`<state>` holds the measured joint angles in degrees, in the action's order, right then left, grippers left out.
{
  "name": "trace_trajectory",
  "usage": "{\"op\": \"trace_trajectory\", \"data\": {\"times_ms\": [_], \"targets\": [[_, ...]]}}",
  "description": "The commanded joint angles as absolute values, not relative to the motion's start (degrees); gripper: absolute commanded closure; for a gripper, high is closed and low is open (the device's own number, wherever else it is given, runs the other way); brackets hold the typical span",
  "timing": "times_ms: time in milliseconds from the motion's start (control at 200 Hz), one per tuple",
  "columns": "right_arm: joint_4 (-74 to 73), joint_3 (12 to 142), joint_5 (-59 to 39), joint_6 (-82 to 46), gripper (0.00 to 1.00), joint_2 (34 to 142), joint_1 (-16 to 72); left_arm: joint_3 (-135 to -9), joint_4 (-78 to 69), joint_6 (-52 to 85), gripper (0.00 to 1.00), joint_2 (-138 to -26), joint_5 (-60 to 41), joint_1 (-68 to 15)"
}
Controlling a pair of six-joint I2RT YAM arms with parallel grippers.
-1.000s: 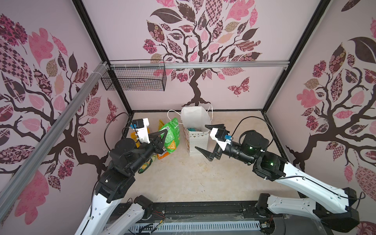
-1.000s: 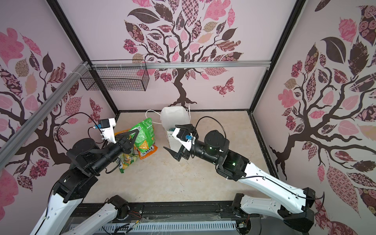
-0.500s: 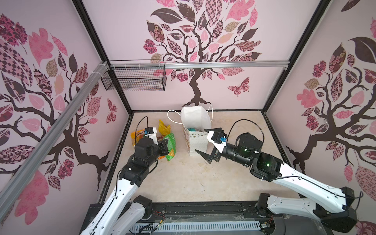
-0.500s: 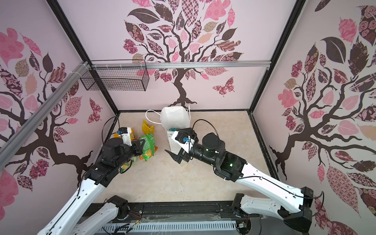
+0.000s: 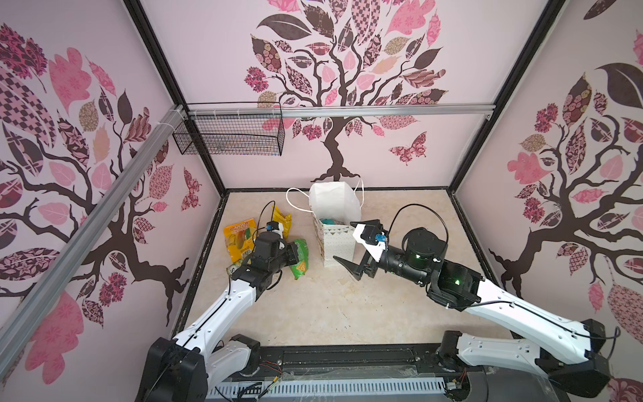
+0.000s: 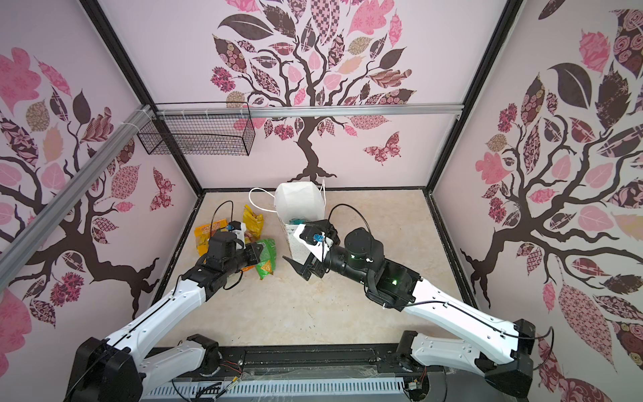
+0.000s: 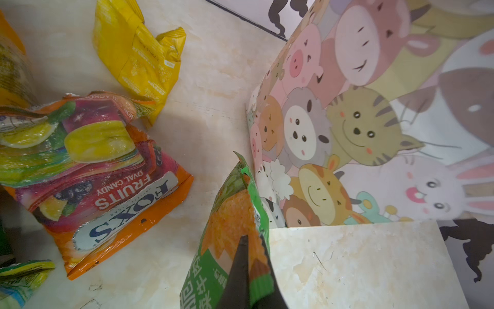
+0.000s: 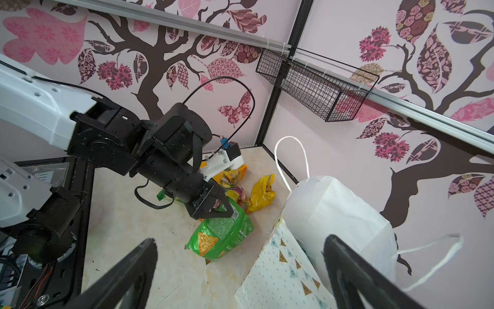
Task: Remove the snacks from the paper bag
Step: 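Lower the chip bag beside the Fox's bag and open the left gripper, then raise the left gripper toward the bag rim while the right moves over the bag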
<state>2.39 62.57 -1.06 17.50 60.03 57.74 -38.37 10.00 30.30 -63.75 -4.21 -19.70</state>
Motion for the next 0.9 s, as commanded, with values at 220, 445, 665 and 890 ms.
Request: {"op": "trace_trajectory", "data": {"times_ms": [220, 445, 665, 890], "targets": [[3.5, 64.1, -0.2, 15.7, 0.0, 60.6, 58.1, -34.1, 8.4, 28.6, 0.93, -67.1, 3.9, -18.8], [4.0, 64.6, 0.2, 15.7, 0.0, 60.7, 58.1, -35.6, 11.7, 27.5, 0.81, -70.3, 11.8, -18.8], [4.8, 65.6, 0.9, 15.7, 0.0, 61.3, 58.1, -37.9, 14.7, 26.5, 0.7, -72.4, 15.6, -18.8], [10.0, 71.2, 5.5, 13.6, 0.0, 65.3, 58.0, -39.4, 16.8, 26.7, 0.51, -68.6, 15.9, -18.8]]}}
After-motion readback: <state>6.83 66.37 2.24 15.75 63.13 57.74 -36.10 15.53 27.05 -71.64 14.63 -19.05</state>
